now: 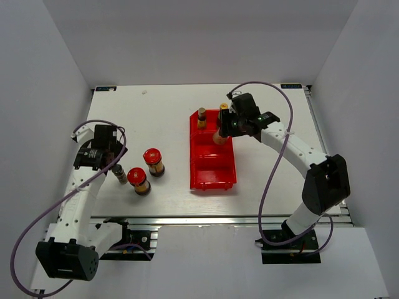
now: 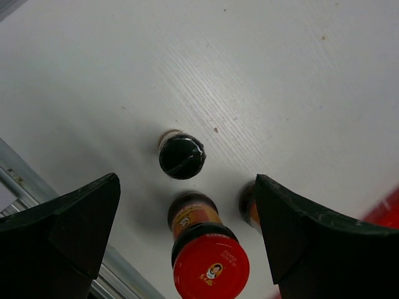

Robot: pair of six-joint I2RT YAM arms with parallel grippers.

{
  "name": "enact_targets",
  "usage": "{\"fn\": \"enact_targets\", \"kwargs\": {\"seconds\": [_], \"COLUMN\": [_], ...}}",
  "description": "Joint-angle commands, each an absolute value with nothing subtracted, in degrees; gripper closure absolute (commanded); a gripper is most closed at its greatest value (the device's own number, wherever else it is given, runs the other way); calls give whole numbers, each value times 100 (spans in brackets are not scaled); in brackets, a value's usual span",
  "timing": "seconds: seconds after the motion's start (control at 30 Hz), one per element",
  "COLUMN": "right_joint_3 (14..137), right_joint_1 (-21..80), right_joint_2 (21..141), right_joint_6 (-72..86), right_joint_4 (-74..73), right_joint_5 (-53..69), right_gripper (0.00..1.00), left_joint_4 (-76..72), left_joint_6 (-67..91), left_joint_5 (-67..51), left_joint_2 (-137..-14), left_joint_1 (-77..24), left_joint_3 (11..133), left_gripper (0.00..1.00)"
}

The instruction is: Organize the condiment bottles

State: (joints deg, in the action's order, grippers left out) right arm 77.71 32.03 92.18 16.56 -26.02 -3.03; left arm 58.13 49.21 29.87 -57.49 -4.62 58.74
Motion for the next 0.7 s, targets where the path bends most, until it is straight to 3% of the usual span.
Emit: {"fn": "enact_targets", "kwargs": {"seconds": [0.0,0.27,0.57,0.67], "right_joint_3": [8060,8147,8305,8323], "right_joint_1": [3269,3322,3498,3533], "right_joint_2": [9325,9641,10072,10107], "right_joint_6": [1573,1573,1503,1494], "right_joint_4": [-2812,-2997,-2944,-2944], "right_joint_5": [-387,-536,-835,-870], "right_gripper": [76,69,67,60], "left_joint_4": [6064,5942,5213,5159], "left_joint_6": [5010,4914,4614,4588], "left_joint_5": [2988,2997,2040,2083], "left_joint_2": [-5967,-5976,-6091,-6126], "left_joint_1": [-448,-176,808,826], "left_joint_3": [5783,5503,5080,5019], "left_gripper": [2,2,2,2]}}
